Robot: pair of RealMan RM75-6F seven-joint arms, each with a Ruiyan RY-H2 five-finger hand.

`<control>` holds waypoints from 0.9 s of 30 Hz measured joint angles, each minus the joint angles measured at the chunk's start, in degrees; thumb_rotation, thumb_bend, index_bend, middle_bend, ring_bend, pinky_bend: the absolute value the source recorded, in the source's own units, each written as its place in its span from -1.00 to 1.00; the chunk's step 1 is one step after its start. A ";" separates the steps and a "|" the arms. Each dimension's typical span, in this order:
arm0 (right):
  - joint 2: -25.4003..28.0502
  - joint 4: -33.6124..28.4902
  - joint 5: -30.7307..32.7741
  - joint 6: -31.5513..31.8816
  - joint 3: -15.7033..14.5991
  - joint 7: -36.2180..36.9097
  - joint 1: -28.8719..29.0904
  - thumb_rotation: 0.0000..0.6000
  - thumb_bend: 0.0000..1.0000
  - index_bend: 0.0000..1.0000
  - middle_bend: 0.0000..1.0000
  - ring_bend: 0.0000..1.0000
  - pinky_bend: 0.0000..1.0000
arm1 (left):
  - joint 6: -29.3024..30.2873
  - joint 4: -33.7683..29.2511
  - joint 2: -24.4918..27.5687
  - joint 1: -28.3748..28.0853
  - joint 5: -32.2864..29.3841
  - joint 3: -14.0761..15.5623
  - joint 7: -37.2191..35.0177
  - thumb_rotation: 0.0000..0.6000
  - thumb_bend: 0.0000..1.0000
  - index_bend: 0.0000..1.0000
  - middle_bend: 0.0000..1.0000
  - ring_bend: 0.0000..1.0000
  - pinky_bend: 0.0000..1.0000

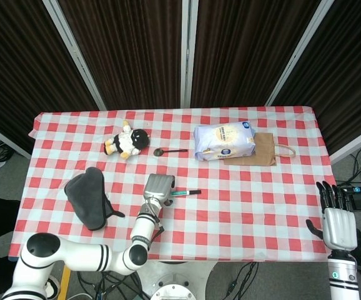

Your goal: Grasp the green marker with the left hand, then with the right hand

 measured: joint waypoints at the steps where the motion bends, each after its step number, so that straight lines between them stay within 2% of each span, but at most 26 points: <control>1: -0.01 0.09 0.05 -0.01 -0.01 0.08 -0.03 1.00 -0.86 -1.00 -0.90 -1.00 -1.00 | 0.01 0.41 -0.20 -0.10 0.11 0.03 -0.09 1.00 -0.59 -0.13 -0.01 -0.14 0.02; 17: -0.20 1.13 0.21 0.06 0.07 1.72 -0.16 1.00 -0.86 -1.00 -0.95 -1.00 -1.00 | -1.60 6.49 -3.25 -1.29 0.33 1.57 0.57 1.00 -0.56 -0.08 0.02 -0.11 0.03; 27: -0.71 2.28 -0.08 -0.01 -0.06 2.69 -0.15 1.00 -0.86 -1.00 -0.96 -1.00 -1.00 | -2.47 8.34 -4.01 -0.76 0.72 1.48 -0.31 1.00 -0.41 0.00 0.06 -0.07 0.06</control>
